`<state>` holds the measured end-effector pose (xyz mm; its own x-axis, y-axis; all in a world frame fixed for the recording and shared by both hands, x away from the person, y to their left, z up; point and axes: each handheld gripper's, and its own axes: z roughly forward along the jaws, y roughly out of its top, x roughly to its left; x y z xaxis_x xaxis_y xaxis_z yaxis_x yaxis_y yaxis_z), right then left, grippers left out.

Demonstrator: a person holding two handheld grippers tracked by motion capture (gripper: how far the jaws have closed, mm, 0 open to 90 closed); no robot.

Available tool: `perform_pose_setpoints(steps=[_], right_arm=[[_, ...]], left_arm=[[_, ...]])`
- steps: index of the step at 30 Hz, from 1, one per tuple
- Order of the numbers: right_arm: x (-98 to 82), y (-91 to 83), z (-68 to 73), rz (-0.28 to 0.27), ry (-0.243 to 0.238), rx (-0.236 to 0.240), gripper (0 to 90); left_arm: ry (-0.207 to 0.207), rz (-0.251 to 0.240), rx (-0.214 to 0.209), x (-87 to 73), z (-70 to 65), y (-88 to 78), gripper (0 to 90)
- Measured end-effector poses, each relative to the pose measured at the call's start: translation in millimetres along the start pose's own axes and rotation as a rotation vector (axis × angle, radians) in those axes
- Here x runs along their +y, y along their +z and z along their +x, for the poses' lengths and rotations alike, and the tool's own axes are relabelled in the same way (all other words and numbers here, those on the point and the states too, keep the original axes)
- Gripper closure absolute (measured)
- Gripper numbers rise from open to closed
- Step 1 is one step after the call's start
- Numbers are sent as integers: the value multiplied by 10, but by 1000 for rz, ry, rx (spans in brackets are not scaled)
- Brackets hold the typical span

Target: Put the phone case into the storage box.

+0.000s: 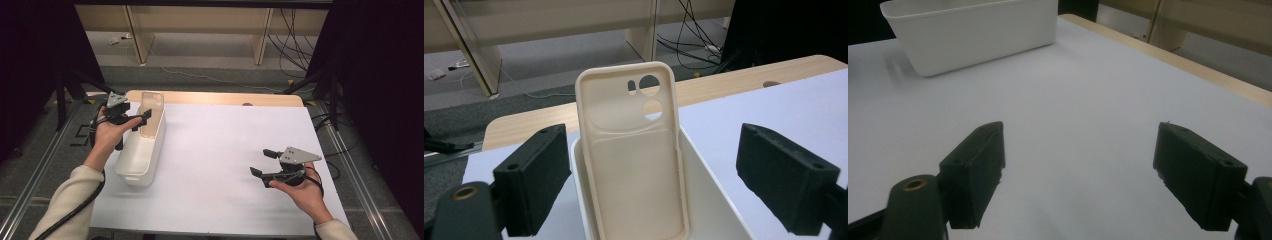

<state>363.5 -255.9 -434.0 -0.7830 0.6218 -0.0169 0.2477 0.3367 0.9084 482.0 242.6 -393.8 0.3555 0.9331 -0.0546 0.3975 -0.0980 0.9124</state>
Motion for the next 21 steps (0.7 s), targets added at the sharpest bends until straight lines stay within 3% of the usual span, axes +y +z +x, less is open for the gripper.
perform_pose_setpoints(steps=[21], right_arm=[[6,-5,4,-1,0,-3,219]], left_arm=[[19,-20,-14,-79,-95,-146,143]])
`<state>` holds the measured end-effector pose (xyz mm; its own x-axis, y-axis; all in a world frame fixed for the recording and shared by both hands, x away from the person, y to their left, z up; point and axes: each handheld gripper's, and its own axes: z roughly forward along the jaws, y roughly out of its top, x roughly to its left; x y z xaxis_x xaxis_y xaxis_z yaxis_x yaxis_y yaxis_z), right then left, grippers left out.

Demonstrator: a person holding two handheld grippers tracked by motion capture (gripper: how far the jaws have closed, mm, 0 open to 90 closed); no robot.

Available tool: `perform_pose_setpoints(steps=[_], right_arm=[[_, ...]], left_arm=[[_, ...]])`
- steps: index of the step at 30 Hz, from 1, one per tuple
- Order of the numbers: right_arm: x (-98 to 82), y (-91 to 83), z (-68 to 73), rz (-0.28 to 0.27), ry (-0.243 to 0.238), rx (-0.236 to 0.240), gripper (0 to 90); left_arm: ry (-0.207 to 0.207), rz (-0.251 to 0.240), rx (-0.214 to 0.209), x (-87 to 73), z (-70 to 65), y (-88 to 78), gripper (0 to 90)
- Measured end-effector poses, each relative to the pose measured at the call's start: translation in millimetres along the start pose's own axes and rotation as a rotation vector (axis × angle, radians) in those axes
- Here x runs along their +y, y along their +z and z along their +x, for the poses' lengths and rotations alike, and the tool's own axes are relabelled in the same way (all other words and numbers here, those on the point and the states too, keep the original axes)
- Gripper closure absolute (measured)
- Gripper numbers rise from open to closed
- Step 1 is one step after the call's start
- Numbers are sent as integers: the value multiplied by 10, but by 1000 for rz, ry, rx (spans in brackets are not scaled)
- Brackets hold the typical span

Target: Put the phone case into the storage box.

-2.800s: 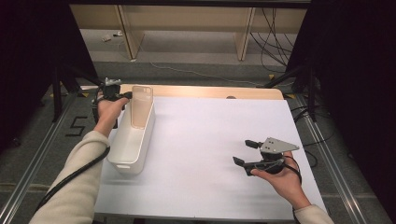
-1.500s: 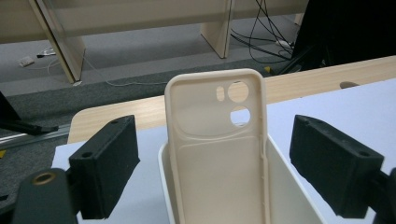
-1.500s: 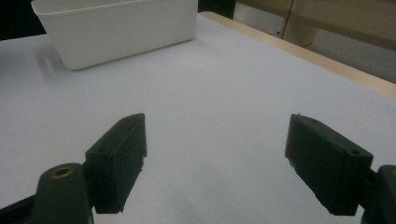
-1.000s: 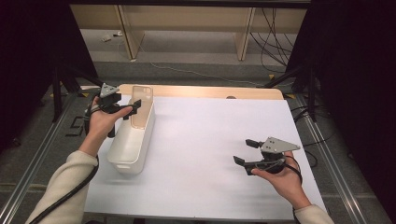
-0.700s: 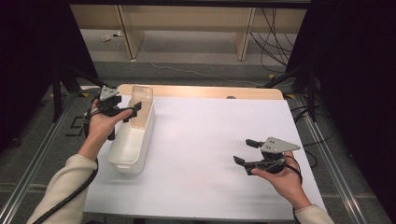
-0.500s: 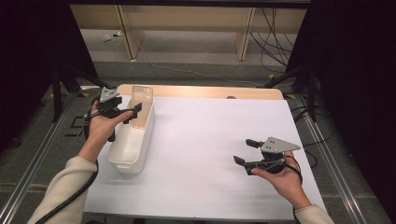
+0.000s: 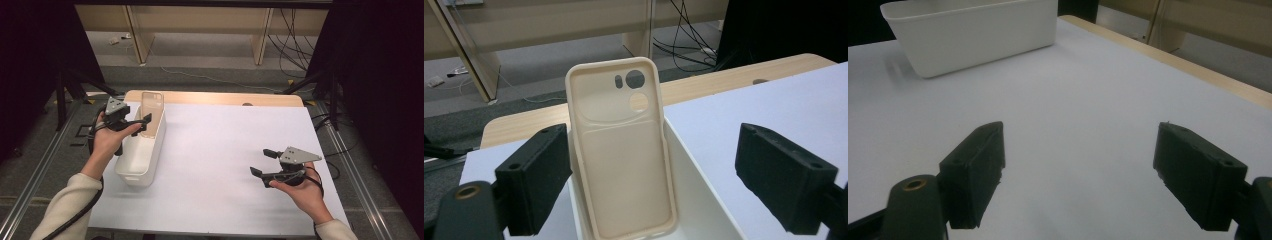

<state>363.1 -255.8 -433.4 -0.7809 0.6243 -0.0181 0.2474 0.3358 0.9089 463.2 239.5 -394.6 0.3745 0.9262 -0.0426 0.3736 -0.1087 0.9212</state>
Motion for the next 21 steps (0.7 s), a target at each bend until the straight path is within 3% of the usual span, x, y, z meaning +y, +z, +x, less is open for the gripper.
perform_pose_setpoints(steps=[21], right_arm=[[2,2,2,0,0,1,219]], left_arm=[[6,-12,-17,-67,-52,-116,146]])
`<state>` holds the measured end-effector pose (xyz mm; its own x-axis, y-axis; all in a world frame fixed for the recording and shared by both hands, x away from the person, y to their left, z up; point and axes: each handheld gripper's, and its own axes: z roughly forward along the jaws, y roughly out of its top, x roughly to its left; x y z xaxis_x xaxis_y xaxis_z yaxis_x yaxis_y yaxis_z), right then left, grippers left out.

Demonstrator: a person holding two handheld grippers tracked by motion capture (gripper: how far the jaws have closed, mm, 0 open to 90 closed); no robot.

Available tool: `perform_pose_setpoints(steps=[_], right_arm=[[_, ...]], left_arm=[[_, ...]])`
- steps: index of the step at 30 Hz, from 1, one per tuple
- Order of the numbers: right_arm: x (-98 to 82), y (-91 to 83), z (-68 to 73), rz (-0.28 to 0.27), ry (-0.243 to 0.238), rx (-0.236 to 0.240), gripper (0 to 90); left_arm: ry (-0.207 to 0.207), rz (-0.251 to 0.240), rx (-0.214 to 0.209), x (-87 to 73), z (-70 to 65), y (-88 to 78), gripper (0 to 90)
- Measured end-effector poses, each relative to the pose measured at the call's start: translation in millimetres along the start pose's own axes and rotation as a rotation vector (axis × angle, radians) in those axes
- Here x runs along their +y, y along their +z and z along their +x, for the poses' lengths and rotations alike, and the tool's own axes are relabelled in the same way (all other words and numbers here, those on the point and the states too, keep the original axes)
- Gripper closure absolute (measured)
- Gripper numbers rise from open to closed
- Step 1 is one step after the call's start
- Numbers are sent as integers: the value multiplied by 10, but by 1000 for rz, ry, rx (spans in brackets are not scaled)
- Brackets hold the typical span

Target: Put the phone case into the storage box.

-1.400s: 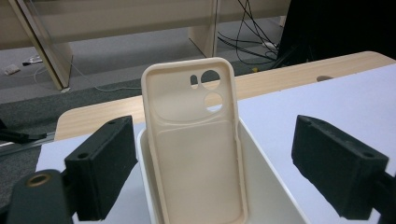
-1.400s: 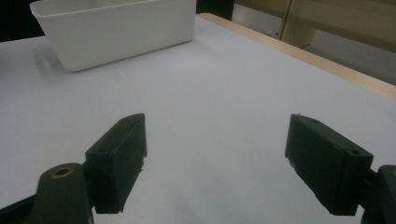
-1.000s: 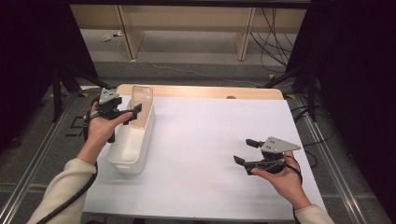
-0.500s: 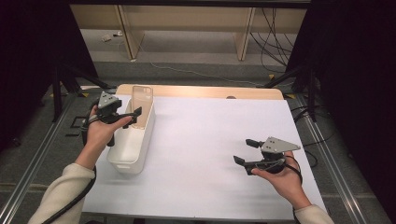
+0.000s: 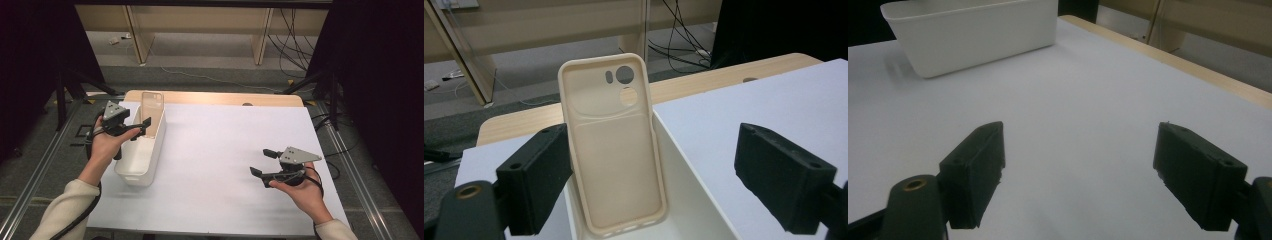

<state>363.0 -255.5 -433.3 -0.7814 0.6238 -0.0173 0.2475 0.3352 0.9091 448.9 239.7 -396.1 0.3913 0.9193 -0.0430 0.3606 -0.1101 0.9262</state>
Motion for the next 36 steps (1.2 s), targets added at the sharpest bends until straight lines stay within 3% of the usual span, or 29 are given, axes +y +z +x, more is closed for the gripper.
perform_pose_setpoints(steps=[36], right_arm=[[1,3,8,-1,1,0,219]], left_arm=[[-2,-18,-20,-141,-124,-188,148]])
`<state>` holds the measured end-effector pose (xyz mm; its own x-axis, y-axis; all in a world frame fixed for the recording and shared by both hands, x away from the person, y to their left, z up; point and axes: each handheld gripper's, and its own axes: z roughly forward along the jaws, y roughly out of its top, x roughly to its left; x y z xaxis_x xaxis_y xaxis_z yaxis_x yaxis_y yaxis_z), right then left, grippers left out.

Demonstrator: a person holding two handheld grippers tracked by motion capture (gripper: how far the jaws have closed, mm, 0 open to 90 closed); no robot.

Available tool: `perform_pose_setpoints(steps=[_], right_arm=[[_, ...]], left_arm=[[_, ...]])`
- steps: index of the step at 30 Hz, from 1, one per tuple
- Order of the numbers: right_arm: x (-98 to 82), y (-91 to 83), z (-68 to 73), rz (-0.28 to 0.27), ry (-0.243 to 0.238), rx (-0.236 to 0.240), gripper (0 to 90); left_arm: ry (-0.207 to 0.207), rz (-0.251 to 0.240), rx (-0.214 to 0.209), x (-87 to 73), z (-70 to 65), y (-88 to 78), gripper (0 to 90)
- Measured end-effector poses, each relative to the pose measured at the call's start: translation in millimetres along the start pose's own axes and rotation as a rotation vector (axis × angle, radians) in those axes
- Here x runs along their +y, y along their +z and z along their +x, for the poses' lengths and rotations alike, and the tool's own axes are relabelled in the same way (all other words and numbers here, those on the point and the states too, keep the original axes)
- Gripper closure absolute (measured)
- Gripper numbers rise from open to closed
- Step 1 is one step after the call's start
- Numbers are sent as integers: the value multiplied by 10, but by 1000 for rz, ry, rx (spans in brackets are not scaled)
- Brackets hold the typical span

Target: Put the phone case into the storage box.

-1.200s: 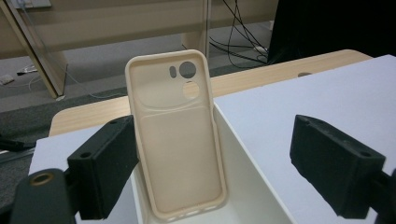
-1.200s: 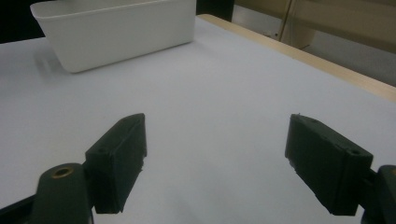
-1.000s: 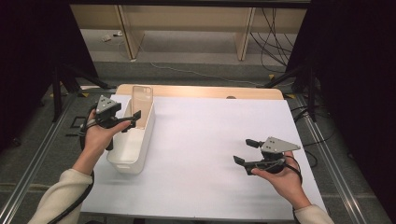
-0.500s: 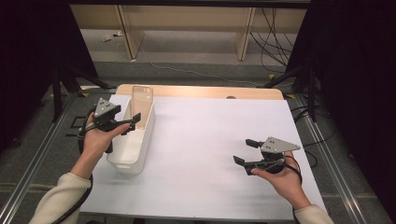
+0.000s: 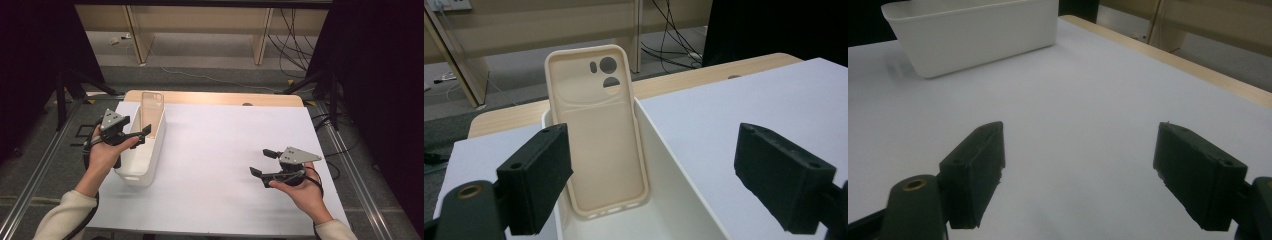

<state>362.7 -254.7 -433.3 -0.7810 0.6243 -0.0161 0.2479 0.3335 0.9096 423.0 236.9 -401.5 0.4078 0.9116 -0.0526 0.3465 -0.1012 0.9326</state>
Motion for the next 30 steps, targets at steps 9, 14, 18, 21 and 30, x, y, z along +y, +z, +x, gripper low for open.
perform_pose_setpoints(steps=[9,14,18,21,30], right_arm=[[2,-3,2,2,0,0,219],[0,-2,0,-1,0,0,219],[1,-2,0,0,0,-1,219],[2,-2,1,-1,0,-1,219],[1,0,3,4,0,1,219]], left_arm=[[-3,4,3,-53,-31,-26,150],[-5,-3,3,-81,-53,-53,150],[-7,-9,3,-106,-79,-74,150],[-5,-21,0,-118,-101,-100,151],[8,-48,-18,-71,-179,-202,153]])
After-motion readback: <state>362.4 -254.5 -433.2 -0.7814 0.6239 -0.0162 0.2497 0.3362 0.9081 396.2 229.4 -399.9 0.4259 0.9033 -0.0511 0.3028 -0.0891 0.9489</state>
